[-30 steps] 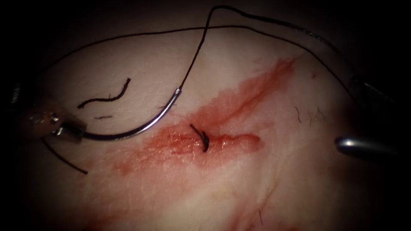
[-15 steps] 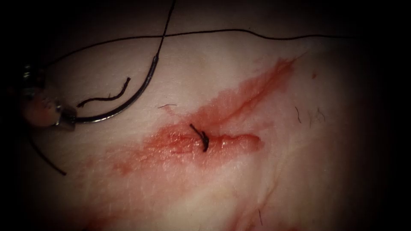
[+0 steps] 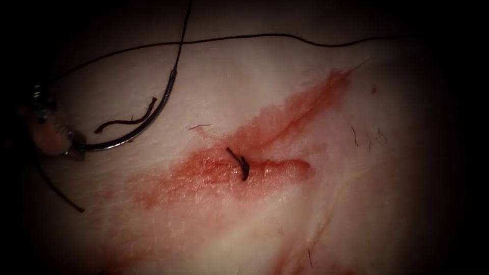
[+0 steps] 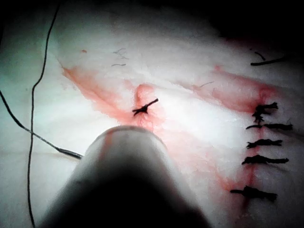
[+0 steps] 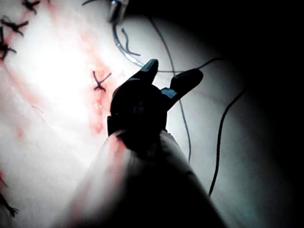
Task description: Wound Closure
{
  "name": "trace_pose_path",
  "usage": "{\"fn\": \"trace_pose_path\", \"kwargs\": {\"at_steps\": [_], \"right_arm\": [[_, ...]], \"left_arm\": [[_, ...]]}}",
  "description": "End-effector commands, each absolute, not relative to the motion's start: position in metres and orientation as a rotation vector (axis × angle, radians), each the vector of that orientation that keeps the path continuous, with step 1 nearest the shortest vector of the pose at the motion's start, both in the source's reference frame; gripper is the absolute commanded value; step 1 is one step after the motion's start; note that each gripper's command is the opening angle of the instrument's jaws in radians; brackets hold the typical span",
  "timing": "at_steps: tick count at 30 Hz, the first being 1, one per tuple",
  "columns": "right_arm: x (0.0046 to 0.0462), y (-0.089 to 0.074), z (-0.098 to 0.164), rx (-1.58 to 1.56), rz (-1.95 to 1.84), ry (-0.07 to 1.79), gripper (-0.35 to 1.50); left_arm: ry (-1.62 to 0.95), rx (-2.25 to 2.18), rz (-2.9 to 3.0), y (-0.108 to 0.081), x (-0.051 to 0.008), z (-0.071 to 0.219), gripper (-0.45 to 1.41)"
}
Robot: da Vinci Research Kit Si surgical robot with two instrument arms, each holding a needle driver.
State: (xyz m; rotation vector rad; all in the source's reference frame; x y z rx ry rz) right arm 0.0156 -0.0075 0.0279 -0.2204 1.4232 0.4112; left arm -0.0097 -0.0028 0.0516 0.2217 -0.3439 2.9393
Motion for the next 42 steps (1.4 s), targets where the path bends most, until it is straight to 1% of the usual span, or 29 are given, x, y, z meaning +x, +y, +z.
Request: {"fn": "trace_pose_path", "kwargs": {"at_steps": [1, 3, 4, 6, 9, 11, 13, 16, 20, 22, 24, 26, 27, 28, 29, 30, 31, 33, 36, 37, 38, 39, 40, 42], "right_arm": [[0.0178, -0.009, 0.028, -0.118, 0.494, 1.446, 1.21], [0.0191, -0.010, 0.028, -0.059, 0.541, 1.466, 1.20], [0.0199, -0.011, 0.029, -0.026, 0.572, 1.476, 1.15], [0.0212, -0.011, 0.029, 0.011, 0.612, 1.486, 0.94], [0.0230, -0.012, 0.031, 0.033, 0.693, 1.475, 0.94], [0.0239, -0.012, 0.032, 0.014, 0.809, 1.425, 0.88], [0.0247, -0.013, 0.034, -0.008, 0.893, 1.351, 0.88], [0.0255, -0.012, 0.036, -0.029, 0.972, 1.276, 0.93], [0.0261, -0.011, 0.039, -0.102, 1.030, 1.237, 0.94], [0.0262, -0.011, 0.040, -0.128, 1.056, 1.226, 0.99], [0.0261, -0.011, 0.041, -0.102, 1.173, 1.232, 0.98], [0.0262, -0.011, 0.042, -0.065, 1.298, 1.244, 1.08], [0.0262, -0.012, 0.042, -0.062, 1.323, 1.243, 1.04], [0.0263, -0.012, 0.043, -0.057, 1.342, 1.231, 0.96], [0.0264, -0.012, 0.043, -0.053, 1.356, 1.214, 0.83], [0.0266, -0.012, 0.043, -0.046, 1.369, 1.193, 0.76], [0.0267, -0.012, 0.043, -0.035, 1.374, 1.173, 0.73], [0.0271, -0.012, 0.043, 0.001, 1.389, 1.141, 0.79], [0.0275, -0.013, 0.042, 0.044, 1.401, 1.144, 0.81], [0.0275, -0.013, 0.042, 0.064, 1.411, 1.149, 0.76], [0.0276, -0.013, 0.042, 0.084, 1.414, 1.152, 0.62], [0.0278, -0.013, 0.041, 0.159, 1.423, 1.160, 0.44], [0.0279, -0.013, 0.041, 0.175, 1.428, 1.157, 0.47], [0.0280, -0.013, 0.041, 0.201, 1.441, 1.146, 0.44]], "left_arm": [[-0.326, 0.224, 2.939, -0.003, -0.0107, 0.052, -0.45], [-0.300, 0.231, 2.935, -0.003, -0.0116, 0.052, -0.45], [-0.292, 0.234, 2.932, -0.003, -0.0120, 0.052, -0.45], [-0.245, 0.247, 2.915, -0.003, -0.0133, 0.051, -0.45], [-0.142, 0.268, 2.889, -0.003, -0.0152, 0.050, -0.45], [-0.025, 0.284, 2.861, -0.003, -0.0169, 0.048, -0.45], [0.085, 0.291, 2.836, -0.003, -0.0183, 0.047, -0.45], [0.189, 0.321, 2.813, -0.003, -0.0200, 0.046, -0.45], [0.309, 0.377, 2.828, -0.004, -0.0218, 0.045, -0.45], [0.351, 0.391, 2.830, -0.005, -0.0225, 0.045, -0.45], [0.372, 0.400, 2.823, -0.005, -0.0229, 0.045, -0.45], [0.405, 0.431, 2.843, -0.005, -0.0232, 0.046, -0.45], [0.419, 0.438, 2.853, -0.006, -0.0233, 0.046, -0.45], [0.434, 0.445, 2.862, -0.006, -0.0233, 0.047, -0.45], [0.453, 0.453, 2.872, -0.006, -0.0234, 0.047, -0.45], [0.465, 0.464, 2.877, -0.006, -0.0235, 0.047, -0.45], [0.482, 0.475, 2.877, -0.006, -0.0236, 0.047, -0.45], [0.514, 0.519, 2.874, -0.006, -0.0240, 0.047, -0.45], [0.583, 0.591, 2.878, -0.006, -0.0245, 0.047, -0.45], [0.609, 0.603, 2.879, -0.006, -0.0247, 0.047, -0.45], [0.641, 0.622, 2.899, -0.006, -0.0247, 0.048, -0.45], [0.661, 0.649, 2.920, -0.006, -0.0248, 0.048, -0.45], [0.678, 0.666, 2.939, -0.006, -0.0249, 0.049, -0.45], [0.702, 0.689, 2.966, -0.006, -0.0251, 0.049, -0.45]]}}
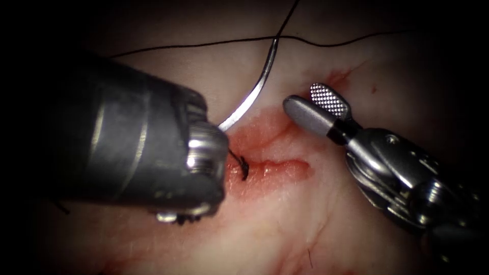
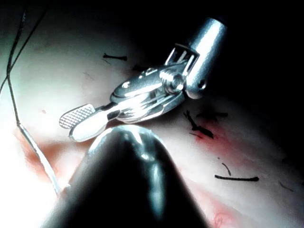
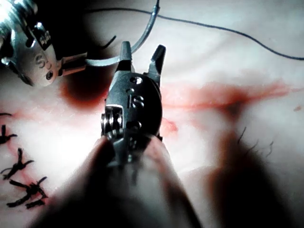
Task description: Wound Closure
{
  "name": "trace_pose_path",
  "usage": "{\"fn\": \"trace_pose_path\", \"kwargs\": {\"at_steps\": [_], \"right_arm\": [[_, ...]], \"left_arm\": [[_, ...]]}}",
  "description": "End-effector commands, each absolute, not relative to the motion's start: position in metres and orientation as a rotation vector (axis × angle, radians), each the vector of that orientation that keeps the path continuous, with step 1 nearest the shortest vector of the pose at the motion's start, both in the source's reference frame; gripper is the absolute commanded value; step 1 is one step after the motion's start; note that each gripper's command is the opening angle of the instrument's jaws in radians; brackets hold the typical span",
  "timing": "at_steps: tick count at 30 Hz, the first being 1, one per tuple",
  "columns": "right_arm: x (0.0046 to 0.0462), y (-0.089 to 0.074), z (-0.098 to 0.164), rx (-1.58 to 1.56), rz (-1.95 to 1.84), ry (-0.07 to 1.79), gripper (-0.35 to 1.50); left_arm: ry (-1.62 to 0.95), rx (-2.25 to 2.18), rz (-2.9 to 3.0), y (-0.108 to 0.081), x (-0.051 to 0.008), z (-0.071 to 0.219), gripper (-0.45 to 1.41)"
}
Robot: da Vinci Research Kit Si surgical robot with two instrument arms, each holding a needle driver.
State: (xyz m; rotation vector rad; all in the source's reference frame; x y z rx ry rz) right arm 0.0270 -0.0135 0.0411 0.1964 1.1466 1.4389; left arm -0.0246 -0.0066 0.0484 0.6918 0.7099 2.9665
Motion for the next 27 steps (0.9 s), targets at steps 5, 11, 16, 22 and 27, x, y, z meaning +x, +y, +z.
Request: {"fn": "trace_pose_path", "kwargs": {"at_steps": [5, 11, 16, 22, 27], "right_arm": [[0.0280, -0.0130, 0.0417, 0.212, 1.460, 1.125, 0.49], [0.0278, -0.0129, 0.0429, 0.217, 1.535, 1.125, 0.61], [0.0275, -0.0135, 0.0445, 0.217, 1.552, 1.089, 0.83], [0.0265, -0.0142, 0.0452, 0.213, 1.603, 1.042, 0.88], [0.0267, -0.0138, 0.0451, 0.195, 1.655, 0.988, 1.13]], "left_arm": [[0.743, 0.731, 3.009, -0.0072, -0.0261, 0.0495, -0.45], [0.775, 0.756, 3.055, -0.0081, -0.0272, 0.0498, -0.45], [0.783, 0.754, 3.065, -0.0082, -0.0274, 0.0496, -0.45], [0.792, 0.752, 3.052, -0.0079, -0.0273, 0.0493, -0.45], [0.790, 0.742, 3.060, -0.0080, -0.0274, 0.0494, -0.45]]}}
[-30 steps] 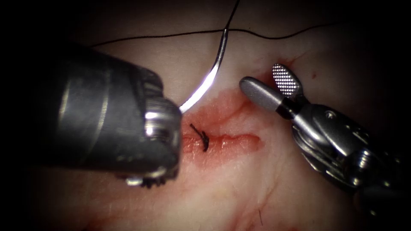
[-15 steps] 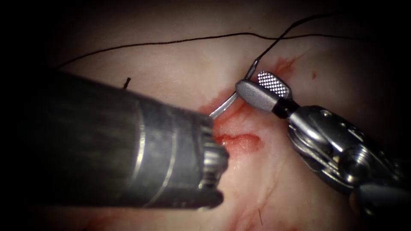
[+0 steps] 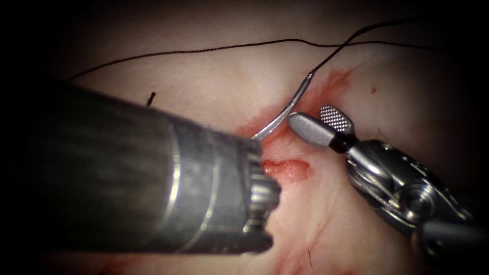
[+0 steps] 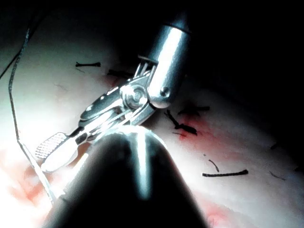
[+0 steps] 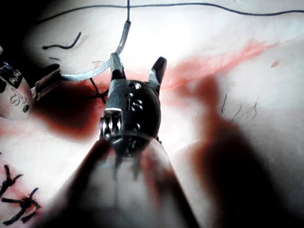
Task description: Wound Closure
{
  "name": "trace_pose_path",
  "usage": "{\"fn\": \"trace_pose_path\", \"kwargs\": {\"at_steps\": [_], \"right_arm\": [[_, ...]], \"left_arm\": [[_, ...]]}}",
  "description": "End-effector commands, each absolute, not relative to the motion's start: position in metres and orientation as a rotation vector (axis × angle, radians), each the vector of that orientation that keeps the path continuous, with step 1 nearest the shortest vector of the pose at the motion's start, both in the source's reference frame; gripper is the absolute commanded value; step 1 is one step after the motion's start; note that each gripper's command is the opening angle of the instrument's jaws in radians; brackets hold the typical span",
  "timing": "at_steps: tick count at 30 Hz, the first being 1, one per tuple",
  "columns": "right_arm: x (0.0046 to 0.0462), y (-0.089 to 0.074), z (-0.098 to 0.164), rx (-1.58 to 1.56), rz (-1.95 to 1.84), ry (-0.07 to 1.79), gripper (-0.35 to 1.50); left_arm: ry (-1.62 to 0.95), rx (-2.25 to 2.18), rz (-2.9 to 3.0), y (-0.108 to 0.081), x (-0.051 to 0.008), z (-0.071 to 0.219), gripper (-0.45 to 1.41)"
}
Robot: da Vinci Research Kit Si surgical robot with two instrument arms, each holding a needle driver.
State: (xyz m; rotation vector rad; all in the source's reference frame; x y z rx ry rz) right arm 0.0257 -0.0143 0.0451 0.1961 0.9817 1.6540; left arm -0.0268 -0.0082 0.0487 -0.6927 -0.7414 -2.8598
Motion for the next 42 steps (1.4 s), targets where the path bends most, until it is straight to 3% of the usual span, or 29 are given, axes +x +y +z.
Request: {"fn": "trace_pose_path", "kwargs": {"at_steps": [1, 14, 23, 24, 25, 26, 27, 28, 31, 34, 37, 42], "right_arm": [[0.0267, -0.0138, 0.0451, 0.195, 1.655, 0.988, 1.13], [0.0278, -0.0133, 0.0444, 0.191, 1.667, 0.996, 1.11], [0.0286, -0.0125, 0.0452, 0.180, 1.685, 0.993, 0.89], [0.0287, -0.0125, 0.0453, 0.176, 1.687, 0.993, 0.83], [0.0287, -0.0126, 0.0452, 0.209, 1.676, 1.012, -0.35], [0.0287, -0.0126, 0.0452, 0.209, 1.676, 1.012, -0.35], [0.0287, -0.0127, 0.0450, 0.227, 1.667, 1.018, -0.35], [0.0287, -0.0127, 0.0450, 0.227, 1.667, 1.018, -0.35], [0.0288, -0.0128, 0.0447, 0.229, 1.665, 1.021, -0.35], [0.0287, -0.0127, 0.0447, 0.230, 1.668, 1.017, -0.35], [0.0283, -0.0122, 0.0448, 0.231, 1.669, 1.025, -0.35], [0.0270, -0.0105, 0.0447, 0.199, 1.620, 1.135, -0.35]], "left_arm": [[-0.739, -0.694, -2.862, -0.0080, -0.0274, 0.0494, -0.45], [-0.728, -0.707, -2.834, -0.0085, -0.0279, 0.0502, -0.45], [-0.731, -0.681, -2.822, -0.0087, -0.0284, 0.0499, -0.45], [-0.731, -0.679, -2.821, -0.0087, -0.0284, 0.0499, -0.45], [-0.713, -0.695, -2.825, -0.0087, -0.0283, 0.0498, -0.45], [-0.713, -0.695, -2.825, -0.0087, -0.0283, 0.0498, -0.45], [-0.715, -0.692, -2.825, -0.0086, -0.0283, 0.0499, 0.10], [-0.715, -0.692, -2.825, -0.0086, -0.0283, 0.0499, 0.10], [-0.767, -0.600, -2.904, -0.0085, -0.0284, 0.0500, 0.71], [-0.708, -0.481, -3.041, -0.0084, -0.0286, 0.0500, 1.16], [-0.532, -0.231, -3.267, -0.0080, -0.0286, 0.0497, 1.37], [-0.129, 0.167, -3.608, -0.0053, -0.0258, 0.0468, 1.35]]}}
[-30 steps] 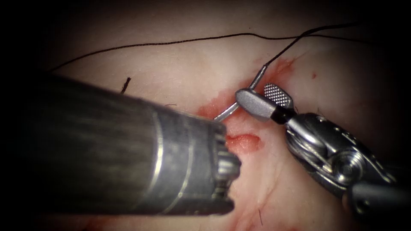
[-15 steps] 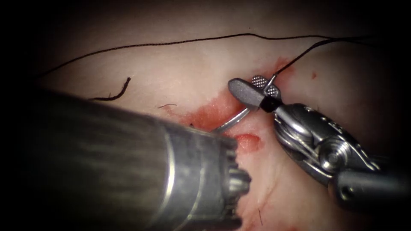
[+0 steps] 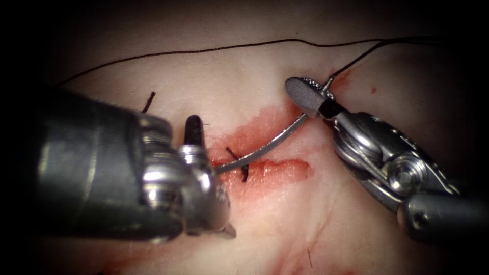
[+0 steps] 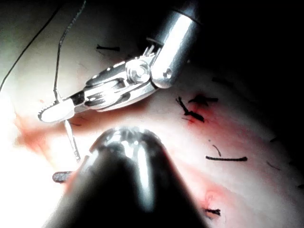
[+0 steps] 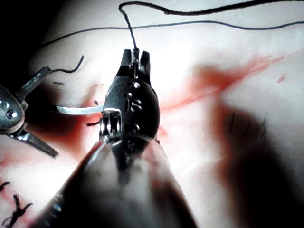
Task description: Wound Closure
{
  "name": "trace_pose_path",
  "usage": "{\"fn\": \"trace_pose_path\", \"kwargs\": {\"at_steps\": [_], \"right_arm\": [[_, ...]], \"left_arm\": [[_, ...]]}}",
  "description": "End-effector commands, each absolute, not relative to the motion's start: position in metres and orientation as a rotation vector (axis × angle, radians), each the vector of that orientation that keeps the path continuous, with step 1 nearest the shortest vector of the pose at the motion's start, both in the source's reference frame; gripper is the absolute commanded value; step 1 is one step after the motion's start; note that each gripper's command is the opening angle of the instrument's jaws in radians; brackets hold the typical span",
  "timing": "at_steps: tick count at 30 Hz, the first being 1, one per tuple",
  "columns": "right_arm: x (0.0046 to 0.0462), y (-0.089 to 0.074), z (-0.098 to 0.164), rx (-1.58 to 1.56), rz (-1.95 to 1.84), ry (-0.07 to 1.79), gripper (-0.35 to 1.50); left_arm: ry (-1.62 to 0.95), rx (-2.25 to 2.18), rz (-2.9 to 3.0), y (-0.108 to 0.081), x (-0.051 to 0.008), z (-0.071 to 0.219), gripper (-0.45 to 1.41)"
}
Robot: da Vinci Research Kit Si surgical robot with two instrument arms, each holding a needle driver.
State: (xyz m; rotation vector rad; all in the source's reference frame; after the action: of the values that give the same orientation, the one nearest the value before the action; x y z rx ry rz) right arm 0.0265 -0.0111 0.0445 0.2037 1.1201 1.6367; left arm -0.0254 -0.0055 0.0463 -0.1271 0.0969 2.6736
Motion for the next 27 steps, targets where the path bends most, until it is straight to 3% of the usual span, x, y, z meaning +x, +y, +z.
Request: {"fn": "trace_pose_path", "kwargs": {"at_steps": [1, 7, 12, 21, 23, 27], "right_arm": [[0.0263, -0.0102, 0.0447, 0.206, 1.585, 1.166, -0.35], [0.0239, -0.0096, 0.0447, 0.278, 1.482, 1.254, -0.35], [0.0217, -0.0085, 0.0445, 0.371, 1.193, 1.453, -0.35], [0.0217, -0.0068, 0.0453, 0.378, 0.785, 1.735, -0.35], [0.0220, -0.0065, 0.0457, 0.311, 0.620, 1.788, -0.35], [0.0222, -0.0064, 0.0459, 0.272, 0.521, 1.811, -0.35]], "left_arm": [[0.067, -0.246, 2.558, -0.0040, -0.0243, 0.0457, 1.28], [-0.044, -0.533, 2.367, 0.0000, -0.0210, 0.0430, 1.21], [-0.450, -0.843, 1.982, 0.0023, -0.0189, 0.0406, 1.21], [-1.004, -1.189, 1.565, 0.0014, -0.0195, 0.0417, 1.21], [-1.129, -1.233, 1.468, 0.0007, -0.0201, 0.0436, 1.40], [-1.168, -1.256, 1.322, -0.0001, -0.0202, 0.0454, 1.40]]}}
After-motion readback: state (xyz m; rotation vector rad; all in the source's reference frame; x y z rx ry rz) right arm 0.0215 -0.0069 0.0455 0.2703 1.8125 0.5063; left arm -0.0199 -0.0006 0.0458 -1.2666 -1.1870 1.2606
